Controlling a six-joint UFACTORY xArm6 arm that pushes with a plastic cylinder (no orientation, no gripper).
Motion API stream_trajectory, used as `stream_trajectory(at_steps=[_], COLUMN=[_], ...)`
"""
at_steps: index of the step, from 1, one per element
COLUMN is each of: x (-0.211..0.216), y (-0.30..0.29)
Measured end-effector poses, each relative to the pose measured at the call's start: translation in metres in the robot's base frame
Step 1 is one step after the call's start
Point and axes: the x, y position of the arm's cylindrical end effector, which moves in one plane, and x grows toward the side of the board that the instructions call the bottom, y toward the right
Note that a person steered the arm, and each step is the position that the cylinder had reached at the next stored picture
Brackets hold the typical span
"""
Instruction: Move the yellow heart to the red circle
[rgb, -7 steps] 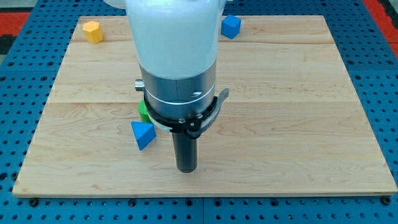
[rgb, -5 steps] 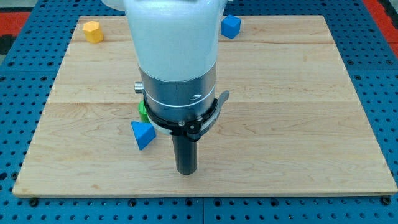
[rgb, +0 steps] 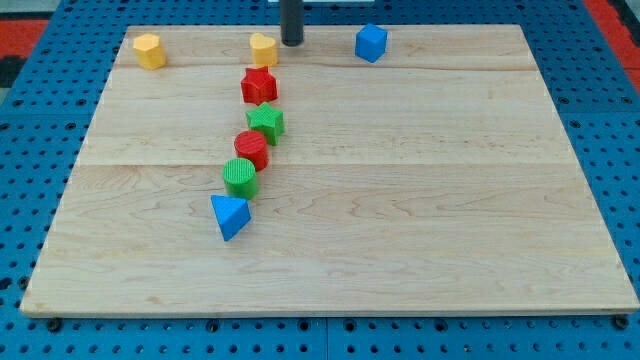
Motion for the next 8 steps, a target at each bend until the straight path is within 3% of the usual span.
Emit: stream_trajectory(at_steps=[1,3,5,6,7,8], x=[-0.007,0.056,0.091,0.124,0.083,0.070], y=[-0.045,-0.008,0.076,0.065,0.096,0.061])
